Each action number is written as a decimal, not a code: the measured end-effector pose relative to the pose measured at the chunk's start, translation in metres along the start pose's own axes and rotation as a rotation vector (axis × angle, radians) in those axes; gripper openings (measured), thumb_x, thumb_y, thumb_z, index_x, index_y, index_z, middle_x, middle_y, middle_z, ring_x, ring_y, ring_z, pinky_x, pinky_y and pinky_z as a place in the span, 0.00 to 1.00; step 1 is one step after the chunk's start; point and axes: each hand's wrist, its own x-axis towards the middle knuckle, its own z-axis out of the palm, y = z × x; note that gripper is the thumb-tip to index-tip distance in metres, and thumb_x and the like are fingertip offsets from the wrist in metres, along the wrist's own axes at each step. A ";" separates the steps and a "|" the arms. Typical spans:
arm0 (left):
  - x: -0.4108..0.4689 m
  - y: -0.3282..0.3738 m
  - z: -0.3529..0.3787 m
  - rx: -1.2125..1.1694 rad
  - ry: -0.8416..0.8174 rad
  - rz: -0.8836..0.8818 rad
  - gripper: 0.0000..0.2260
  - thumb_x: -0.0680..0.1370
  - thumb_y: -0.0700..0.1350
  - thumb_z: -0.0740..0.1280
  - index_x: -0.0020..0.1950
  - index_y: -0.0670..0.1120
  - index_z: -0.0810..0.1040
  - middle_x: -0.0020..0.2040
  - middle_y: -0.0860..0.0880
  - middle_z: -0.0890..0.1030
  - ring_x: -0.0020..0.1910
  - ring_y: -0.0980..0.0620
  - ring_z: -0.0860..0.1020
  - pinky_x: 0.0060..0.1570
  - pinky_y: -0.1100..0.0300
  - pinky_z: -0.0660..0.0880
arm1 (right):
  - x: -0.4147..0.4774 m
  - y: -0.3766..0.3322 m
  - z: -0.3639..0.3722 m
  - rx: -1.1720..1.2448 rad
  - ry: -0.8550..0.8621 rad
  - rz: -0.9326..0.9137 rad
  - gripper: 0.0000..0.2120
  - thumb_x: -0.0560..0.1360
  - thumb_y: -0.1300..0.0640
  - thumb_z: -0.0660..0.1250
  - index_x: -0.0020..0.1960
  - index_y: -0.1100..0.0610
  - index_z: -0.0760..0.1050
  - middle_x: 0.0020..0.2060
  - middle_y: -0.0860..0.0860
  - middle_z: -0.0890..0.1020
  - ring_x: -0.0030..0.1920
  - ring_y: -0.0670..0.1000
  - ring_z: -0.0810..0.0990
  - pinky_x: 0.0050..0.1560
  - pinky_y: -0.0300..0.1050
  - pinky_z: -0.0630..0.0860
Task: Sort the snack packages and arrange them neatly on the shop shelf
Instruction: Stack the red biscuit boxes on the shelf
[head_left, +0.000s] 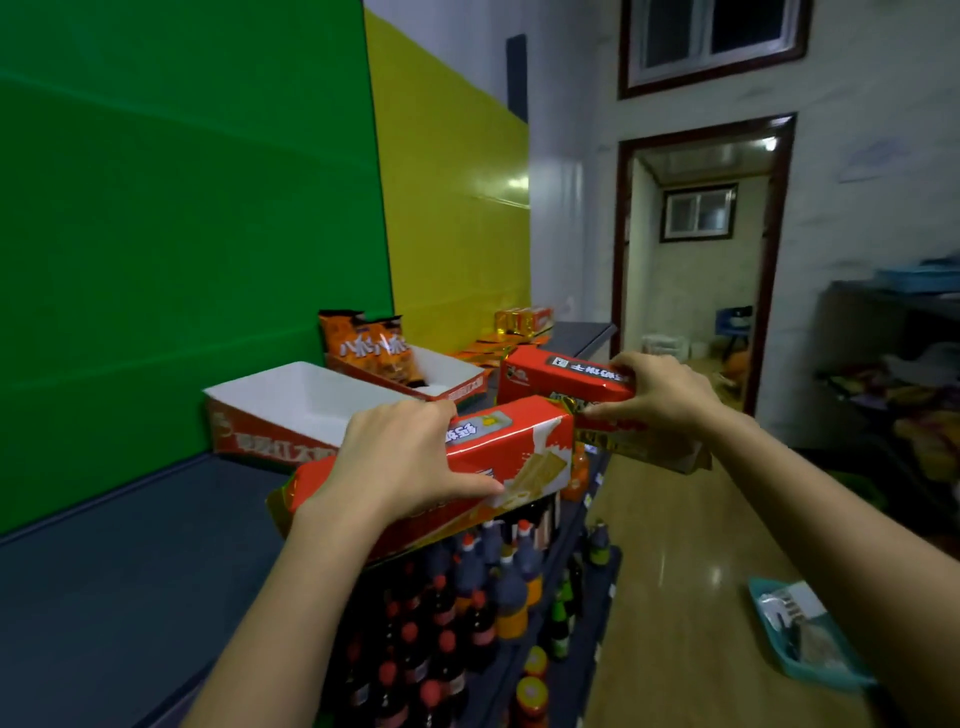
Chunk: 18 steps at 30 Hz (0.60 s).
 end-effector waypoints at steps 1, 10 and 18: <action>0.017 0.011 0.007 0.000 0.005 0.006 0.34 0.61 0.75 0.64 0.56 0.51 0.72 0.53 0.51 0.80 0.52 0.48 0.78 0.43 0.57 0.69 | 0.010 0.017 -0.002 -0.010 0.005 0.006 0.32 0.65 0.34 0.70 0.62 0.50 0.69 0.56 0.50 0.80 0.53 0.51 0.79 0.53 0.49 0.77; 0.157 0.098 0.064 0.017 0.019 0.044 0.34 0.61 0.75 0.63 0.54 0.50 0.73 0.52 0.49 0.81 0.53 0.47 0.78 0.41 0.55 0.69 | 0.107 0.144 -0.024 -0.043 0.005 0.011 0.32 0.66 0.37 0.70 0.65 0.49 0.68 0.59 0.50 0.79 0.56 0.51 0.78 0.54 0.48 0.75; 0.283 0.139 0.123 0.002 0.030 0.054 0.36 0.60 0.75 0.64 0.55 0.49 0.74 0.52 0.50 0.80 0.52 0.47 0.77 0.40 0.58 0.66 | 0.204 0.225 -0.006 -0.050 0.036 0.052 0.35 0.67 0.38 0.70 0.69 0.52 0.65 0.62 0.52 0.77 0.59 0.52 0.77 0.53 0.45 0.72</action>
